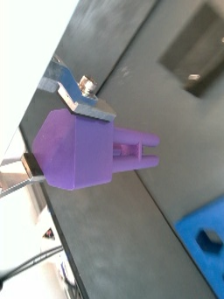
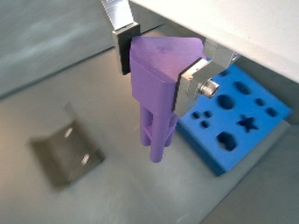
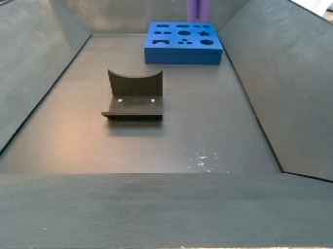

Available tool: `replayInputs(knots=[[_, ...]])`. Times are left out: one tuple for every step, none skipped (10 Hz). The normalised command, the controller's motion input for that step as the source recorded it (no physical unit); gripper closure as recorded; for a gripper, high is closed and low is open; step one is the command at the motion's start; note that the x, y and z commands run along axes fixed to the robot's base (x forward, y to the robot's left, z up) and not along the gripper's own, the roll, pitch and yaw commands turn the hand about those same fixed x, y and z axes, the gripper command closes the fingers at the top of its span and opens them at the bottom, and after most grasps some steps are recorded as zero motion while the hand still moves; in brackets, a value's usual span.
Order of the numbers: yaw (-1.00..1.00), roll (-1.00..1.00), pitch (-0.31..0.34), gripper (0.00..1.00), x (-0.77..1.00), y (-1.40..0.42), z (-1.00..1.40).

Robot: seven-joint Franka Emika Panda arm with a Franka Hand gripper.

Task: Pick up the 3 prong object. Move up. Move to above the board. Insert the 3 prong object.
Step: Move to above the board, then insert the 3 prong object.

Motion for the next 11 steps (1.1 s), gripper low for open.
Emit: replayInputs(knots=[[-0.61,-0.03,-0.191,1.0,0.09,-1.0,0.26],[-0.26,-0.04,-0.049,1.0,0.1,-1.0,0.25],[-0.1,-0.04,0.011,1.0,0.11,-1.0,0.26],[-0.03,-0.03,0.052,1.0,0.13,-1.0,0.26],[-0.02,-0.01,0.096,1.0,0.15,-0.92,0.25],[0.0,0.0,0.125,1.0,0.14,-0.63,0.17],[0.0,0.0,0.135,1.0,0.13,-0.45,0.13],[0.01,0.01,0.117,1.0,0.09,-0.23,0.07],[0.29,0.02,-0.024,1.0,0.0,0.02,-0.54],[0.42,0.0,0.0,1.0,0.0,0.0,-0.67],[0.55,0.0,0.013,1.0,0.0,0.0,-0.61]])
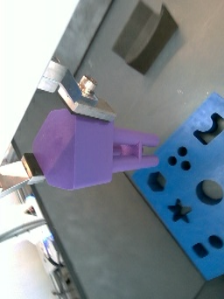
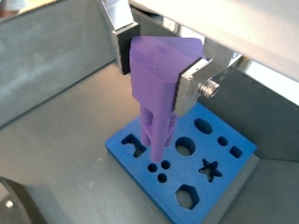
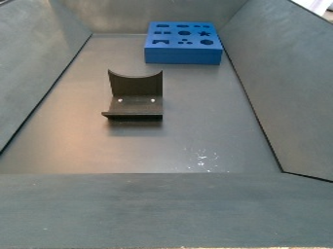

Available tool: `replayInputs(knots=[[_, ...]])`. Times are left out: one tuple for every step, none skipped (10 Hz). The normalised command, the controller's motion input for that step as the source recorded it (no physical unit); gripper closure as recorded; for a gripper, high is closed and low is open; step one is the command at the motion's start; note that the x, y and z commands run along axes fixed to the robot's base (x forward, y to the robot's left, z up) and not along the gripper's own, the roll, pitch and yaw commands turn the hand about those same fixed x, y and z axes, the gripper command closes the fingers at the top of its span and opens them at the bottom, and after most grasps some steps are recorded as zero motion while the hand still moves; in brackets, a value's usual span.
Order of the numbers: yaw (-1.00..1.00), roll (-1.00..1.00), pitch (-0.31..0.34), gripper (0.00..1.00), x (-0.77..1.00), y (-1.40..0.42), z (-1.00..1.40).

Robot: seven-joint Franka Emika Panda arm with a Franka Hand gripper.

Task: Pick up the 3 prong object. Move up. Move to above the board. Insert the 3 prong object.
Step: Insert the 3 prong object.

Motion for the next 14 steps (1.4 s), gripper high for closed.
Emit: replayInputs(knots=[[0.73,0.0,0.0,1.0,-0.01,0.0,-0.68],[0.8,0.0,0.0,1.0,-0.01,0.0,-0.73],[0.8,0.1,0.0,1.0,-0.05,-0.03,-0.65],[0.74,0.16,0.0,1.0,-0.07,-0.09,-0.55],[0.48,0.3,-0.024,1.0,0.0,-0.19,-0.33],[0.22,0.26,0.0,1.0,0.0,-0.24,-0.33],[0.21,0.17,-0.007,1.0,-0.01,-0.23,-0.39],[0.0,0.32,0.016,1.0,0.0,-0.19,-0.03],[0.0,0.17,0.004,1.0,0.02,0.0,-0.18],[0.0,0.11,0.0,1.0,0.11,0.0,-0.26],[-0.04,0.0,-0.013,1.0,0.0,0.0,-0.27],[0.0,0.0,-0.02,1.0,-0.04,0.0,-0.4],[0.0,-0.1,0.0,1.0,-0.02,0.0,-0.51],[0.0,-0.11,0.0,1.0,0.0,0.0,-0.39]])
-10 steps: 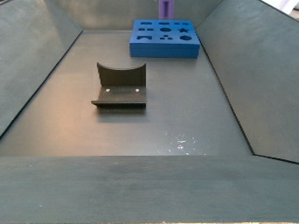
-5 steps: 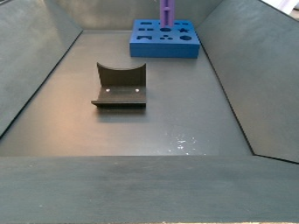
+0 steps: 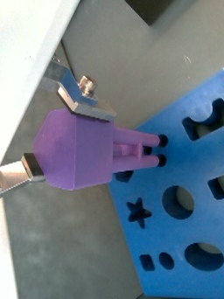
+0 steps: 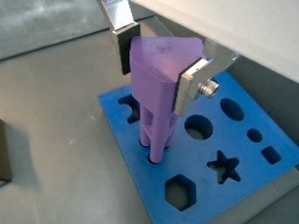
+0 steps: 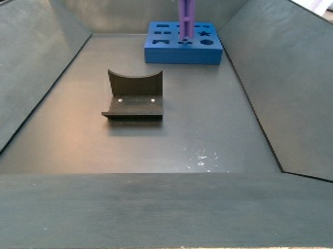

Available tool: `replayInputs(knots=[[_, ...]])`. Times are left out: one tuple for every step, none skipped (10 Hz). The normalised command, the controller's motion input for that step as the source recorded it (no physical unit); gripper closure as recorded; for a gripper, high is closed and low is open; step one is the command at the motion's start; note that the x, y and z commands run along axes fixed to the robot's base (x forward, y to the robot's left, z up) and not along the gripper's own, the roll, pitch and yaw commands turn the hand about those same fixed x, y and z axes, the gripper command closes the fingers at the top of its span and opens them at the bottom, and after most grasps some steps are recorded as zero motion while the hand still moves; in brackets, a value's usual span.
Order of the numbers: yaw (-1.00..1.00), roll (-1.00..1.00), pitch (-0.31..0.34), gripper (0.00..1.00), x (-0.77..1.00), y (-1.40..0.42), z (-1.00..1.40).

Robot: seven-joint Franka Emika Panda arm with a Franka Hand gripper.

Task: Pick up the 3 prong object. Move up. Move to above the board. Insert the 3 prong object.
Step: Insert the 3 prong object.

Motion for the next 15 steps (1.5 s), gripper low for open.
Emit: replayInputs(knots=[[0.0,-0.12,0.0,1.0,0.0,0.0,-0.31],[0.0,-0.08,0.0,1.0,0.01,0.0,-0.23],[-0.05,-0.04,0.0,1.0,0.13,0.0,-0.14],[-0.18,-0.02,0.0,1.0,0.18,0.0,-0.1],[-0.33,-0.05,0.0,1.0,0.18,0.0,-0.09],[-0.34,-0.1,0.0,1.0,0.13,0.0,-0.11],[-0.24,-0.08,0.0,1.0,0.05,0.01,-0.17],[-0.15,-0.04,0.0,1.0,0.0,0.06,-0.27],[-0.09,-0.08,0.0,1.0,0.0,0.1,-0.43],[-0.01,-0.16,0.0,1.0,0.0,0.16,-0.58],[0.05,-0.17,0.0,1.0,0.0,0.14,-0.72],[0.09,-0.17,0.0,1.0,0.0,0.12,-0.6],[0.02,-0.14,-0.01,1.0,-0.06,0.08,-0.4],[0.03,-0.3,-0.07,1.0,-0.15,0.15,-0.25],[0.08,-0.32,-0.093,1.0,-0.16,0.16,-0.31]])
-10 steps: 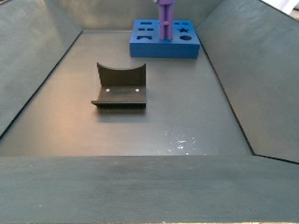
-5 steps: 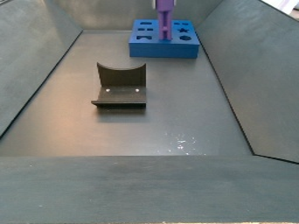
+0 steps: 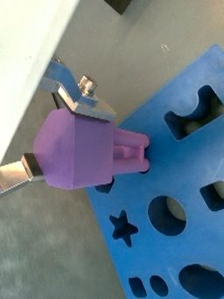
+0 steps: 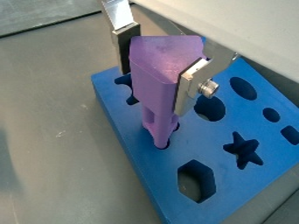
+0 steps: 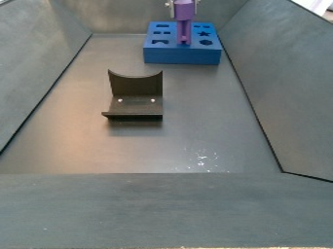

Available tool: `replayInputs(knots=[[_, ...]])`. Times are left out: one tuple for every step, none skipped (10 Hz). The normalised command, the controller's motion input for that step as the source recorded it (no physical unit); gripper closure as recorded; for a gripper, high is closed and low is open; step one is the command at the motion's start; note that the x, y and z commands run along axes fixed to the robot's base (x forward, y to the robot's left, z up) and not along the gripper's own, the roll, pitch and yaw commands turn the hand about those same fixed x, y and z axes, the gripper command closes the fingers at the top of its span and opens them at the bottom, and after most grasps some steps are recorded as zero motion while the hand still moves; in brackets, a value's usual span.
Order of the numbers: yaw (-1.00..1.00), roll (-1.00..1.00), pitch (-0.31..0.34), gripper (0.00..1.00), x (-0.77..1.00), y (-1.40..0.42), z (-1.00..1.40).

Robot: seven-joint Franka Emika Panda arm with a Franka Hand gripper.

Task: Pick up the 3 prong object. Move up. Move to above the board. Insert the 3 prong object.
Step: Insert the 3 prong object.

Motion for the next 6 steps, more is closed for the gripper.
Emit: replayInputs(knots=[[0.09,-0.23,-0.1,1.0,-0.19,0.06,-0.27],[0.05,-0.03,-0.063,1.0,-0.19,-0.02,-0.28],[0.0,0.1,0.0,1.0,-0.03,-0.18,-0.14],[0.0,0.17,0.0,1.0,0.0,-0.26,-0.22],[0.0,0.08,0.0,1.0,0.0,-0.12,0.0],[0.0,0.0,0.0,1.0,0.0,0.0,0.0]])
